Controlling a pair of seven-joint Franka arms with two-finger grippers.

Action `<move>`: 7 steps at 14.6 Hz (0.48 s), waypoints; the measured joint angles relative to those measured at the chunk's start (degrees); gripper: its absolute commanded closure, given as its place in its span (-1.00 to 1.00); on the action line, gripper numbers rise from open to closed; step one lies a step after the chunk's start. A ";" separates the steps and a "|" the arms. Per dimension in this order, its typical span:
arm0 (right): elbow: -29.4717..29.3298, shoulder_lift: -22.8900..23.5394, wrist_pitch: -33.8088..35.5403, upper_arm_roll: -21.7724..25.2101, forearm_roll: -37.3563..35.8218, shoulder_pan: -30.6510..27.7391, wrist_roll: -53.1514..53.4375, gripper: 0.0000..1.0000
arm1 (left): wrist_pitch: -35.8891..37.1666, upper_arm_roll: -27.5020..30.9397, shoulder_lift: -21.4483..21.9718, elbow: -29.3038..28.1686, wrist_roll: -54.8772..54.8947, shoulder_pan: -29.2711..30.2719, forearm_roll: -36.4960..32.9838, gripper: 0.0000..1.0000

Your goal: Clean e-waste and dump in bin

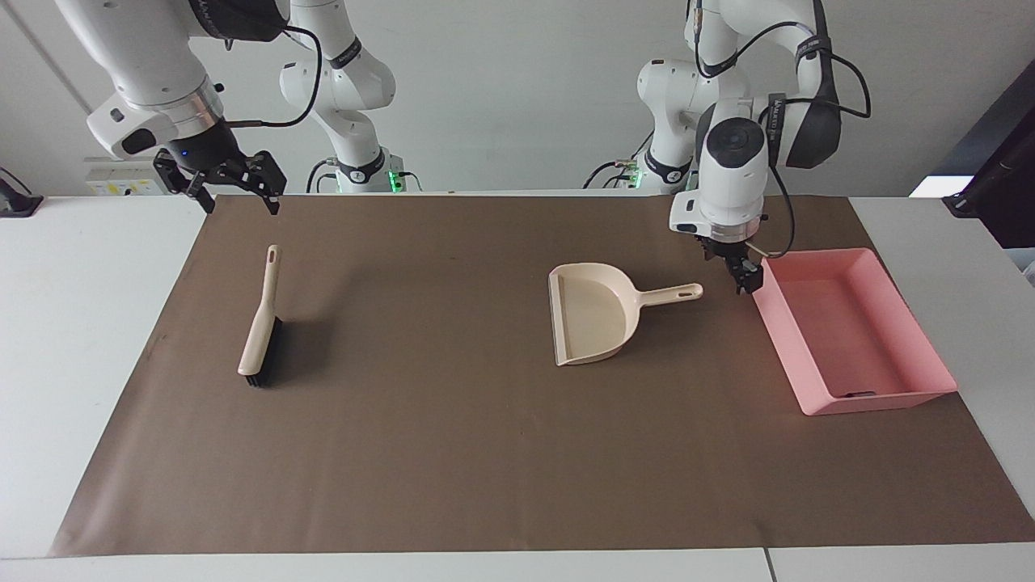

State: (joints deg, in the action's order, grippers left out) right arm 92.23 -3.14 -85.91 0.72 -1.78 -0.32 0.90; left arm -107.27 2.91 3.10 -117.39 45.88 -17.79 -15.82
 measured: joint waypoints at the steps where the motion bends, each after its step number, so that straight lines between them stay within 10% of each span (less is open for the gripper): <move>1: 0.02 0.00 0.00 0.03 0.00 -0.02 0.00 -1.00 | 0.14 0.06 0.74 0.43 -0.58 1.83 1.32 -0.95; 7: 0.08 -0.02 0.00 0.06 0.00 -0.03 0.00 -1.00 | 0.22 0.08 1.17 1.34 -18.88 6.20 8.76 -0.95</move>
State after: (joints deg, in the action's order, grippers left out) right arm 92.31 -3.16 -85.91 0.78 -1.78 -0.35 0.90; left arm -107.05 2.98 4.27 -116.05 26.99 -11.59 -7.07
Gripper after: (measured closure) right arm 0.000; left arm 0.022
